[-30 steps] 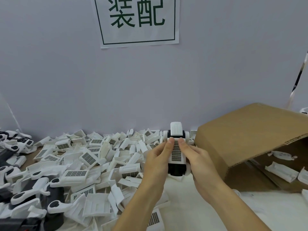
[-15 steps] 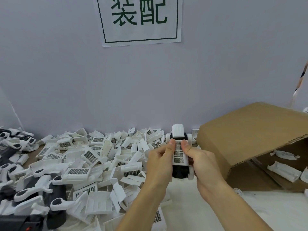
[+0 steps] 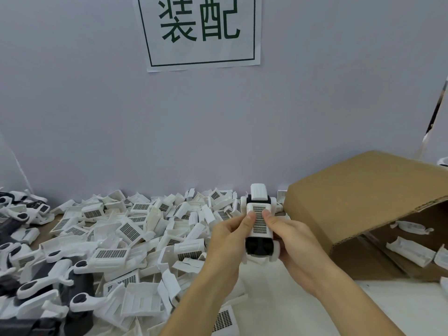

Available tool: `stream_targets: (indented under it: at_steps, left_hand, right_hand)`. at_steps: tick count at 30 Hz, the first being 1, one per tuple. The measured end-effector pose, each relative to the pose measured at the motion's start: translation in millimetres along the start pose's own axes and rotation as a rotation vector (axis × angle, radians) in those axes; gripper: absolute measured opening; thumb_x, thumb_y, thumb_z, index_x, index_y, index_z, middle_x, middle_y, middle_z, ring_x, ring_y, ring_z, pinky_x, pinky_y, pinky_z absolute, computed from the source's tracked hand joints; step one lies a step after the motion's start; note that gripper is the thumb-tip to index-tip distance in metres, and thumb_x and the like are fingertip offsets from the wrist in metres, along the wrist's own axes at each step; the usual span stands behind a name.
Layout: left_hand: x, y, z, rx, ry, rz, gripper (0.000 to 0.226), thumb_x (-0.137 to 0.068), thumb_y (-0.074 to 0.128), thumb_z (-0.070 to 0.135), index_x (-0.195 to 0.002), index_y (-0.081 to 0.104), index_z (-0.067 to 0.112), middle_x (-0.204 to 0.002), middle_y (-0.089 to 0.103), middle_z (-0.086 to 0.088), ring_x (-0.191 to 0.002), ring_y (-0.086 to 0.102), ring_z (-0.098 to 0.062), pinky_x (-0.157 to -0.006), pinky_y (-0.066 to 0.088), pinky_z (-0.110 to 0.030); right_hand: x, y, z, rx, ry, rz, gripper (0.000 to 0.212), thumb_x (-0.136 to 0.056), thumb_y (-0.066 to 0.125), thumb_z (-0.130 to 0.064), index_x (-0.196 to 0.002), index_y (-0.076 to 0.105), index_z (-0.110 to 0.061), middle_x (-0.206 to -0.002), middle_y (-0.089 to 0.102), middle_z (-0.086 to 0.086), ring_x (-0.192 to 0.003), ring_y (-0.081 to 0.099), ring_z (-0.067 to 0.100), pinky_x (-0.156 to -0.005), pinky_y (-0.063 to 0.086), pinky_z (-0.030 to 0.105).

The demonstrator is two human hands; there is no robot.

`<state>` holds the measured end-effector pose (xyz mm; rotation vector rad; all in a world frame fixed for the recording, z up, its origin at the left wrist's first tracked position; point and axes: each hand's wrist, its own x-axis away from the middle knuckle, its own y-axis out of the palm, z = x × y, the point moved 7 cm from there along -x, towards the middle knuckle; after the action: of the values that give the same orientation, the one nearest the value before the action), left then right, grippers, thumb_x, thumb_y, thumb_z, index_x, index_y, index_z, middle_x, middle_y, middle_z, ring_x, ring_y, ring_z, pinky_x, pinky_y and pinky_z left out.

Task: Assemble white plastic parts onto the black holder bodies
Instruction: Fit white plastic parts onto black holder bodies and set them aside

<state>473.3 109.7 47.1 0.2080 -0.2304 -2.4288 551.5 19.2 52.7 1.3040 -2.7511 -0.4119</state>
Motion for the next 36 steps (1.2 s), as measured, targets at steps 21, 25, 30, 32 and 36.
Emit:
stream_targets:
  at_steps: [21,25,30,32,36]
  left_hand:
    - [-3.1,-4.0,2.1,0.073,0.042,-0.011,0.028,-0.1,0.059,0.025,-0.105,0.077,0.005,-0.1,0.077,-0.02,-0.095,0.075,-0.032,-0.074,0.06,-0.034]
    - [-3.2,-2.7,0.5,0.158,0.005,-0.061,0.031,-0.097,0.061,0.026,-0.106,0.076,0.001,-0.103,0.074,-0.026,-0.094,0.074,-0.036,-0.072,0.06,-0.036]
    - [-3.7,-5.1,-2.2,0.078,0.048,-0.011,0.022,-0.098,0.058,0.005,-0.113,0.074,0.003,-0.103,0.076,-0.018,-0.102,0.073,-0.032,-0.086,0.059,-0.044]
    - [-3.0,-6.5,-1.6,0.031,0.058,0.018,0.022,-0.099,0.056,0.002,-0.113,0.074,0.004,-0.101,0.077,-0.016,-0.101,0.074,-0.031,-0.088,0.059,-0.043]
    - [-0.7,-8.3,2.3,0.052,0.041,0.041,0.022,-0.099,0.055,0.001,-0.111,0.074,0.003,-0.097,0.078,-0.016,-0.092,0.076,-0.028,-0.069,0.059,-0.03]
  right_hand:
    - [-2.2,1.1,-3.8,0.191,-0.155,-0.007,0.022,-0.096,0.062,-0.029,-0.111,0.075,-0.019,-0.103,0.078,0.0,-0.102,0.073,0.016,-0.095,0.056,0.037]
    - [-3.3,-0.5,-2.4,0.199,-0.152,-0.012,0.022,-0.096,0.063,-0.024,-0.115,0.074,-0.019,-0.106,0.078,0.002,-0.105,0.072,0.019,-0.101,0.053,0.046]
    - [-4.3,-1.2,-2.0,0.23,-0.189,0.014,0.018,-0.1,0.059,-0.018,-0.106,0.075,-0.023,-0.101,0.078,-0.004,-0.101,0.073,0.012,-0.091,0.057,0.03]
    - [-5.1,-0.4,-1.5,0.29,-0.216,0.036,0.019,-0.101,0.058,-0.016,-0.104,0.074,-0.025,-0.099,0.078,-0.007,-0.099,0.073,0.008,-0.088,0.057,0.025]
    - [-3.8,2.8,-1.2,0.306,-0.246,0.05,0.018,-0.1,0.06,-0.017,-0.105,0.075,-0.024,-0.098,0.079,-0.007,-0.097,0.073,0.009,-0.087,0.058,0.028]
